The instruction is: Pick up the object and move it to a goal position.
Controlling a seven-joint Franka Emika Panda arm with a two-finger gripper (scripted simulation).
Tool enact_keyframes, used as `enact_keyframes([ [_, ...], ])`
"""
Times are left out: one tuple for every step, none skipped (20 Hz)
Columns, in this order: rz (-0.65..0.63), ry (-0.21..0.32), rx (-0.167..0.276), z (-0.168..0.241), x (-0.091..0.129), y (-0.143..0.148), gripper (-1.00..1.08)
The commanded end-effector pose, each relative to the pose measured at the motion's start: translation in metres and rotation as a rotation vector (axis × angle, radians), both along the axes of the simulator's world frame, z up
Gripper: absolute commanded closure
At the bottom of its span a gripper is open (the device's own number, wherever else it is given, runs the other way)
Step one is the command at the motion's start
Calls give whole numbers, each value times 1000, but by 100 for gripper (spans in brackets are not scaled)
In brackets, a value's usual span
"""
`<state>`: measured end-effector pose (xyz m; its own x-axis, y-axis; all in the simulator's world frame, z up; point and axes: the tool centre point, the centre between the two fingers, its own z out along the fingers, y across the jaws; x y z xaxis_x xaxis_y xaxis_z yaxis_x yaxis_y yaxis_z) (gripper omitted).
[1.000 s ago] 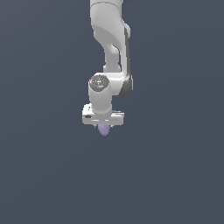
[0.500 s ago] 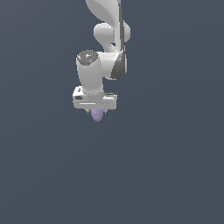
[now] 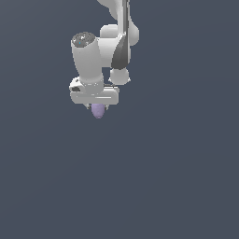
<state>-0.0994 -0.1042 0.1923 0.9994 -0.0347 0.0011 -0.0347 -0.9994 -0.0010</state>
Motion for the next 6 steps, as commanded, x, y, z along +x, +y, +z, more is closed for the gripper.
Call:
enact_keyframes([
  [1,1,0,7,-5,-4,108],
  [1,1,0,9,-6,-5,108],
  [1,1,0,10,-7,-6,108],
  [1,1,0,11,-7,-6,108],
  [1,1,0,12,-7,-6,108],
  [1,1,0,12,-7,-7,108],
])
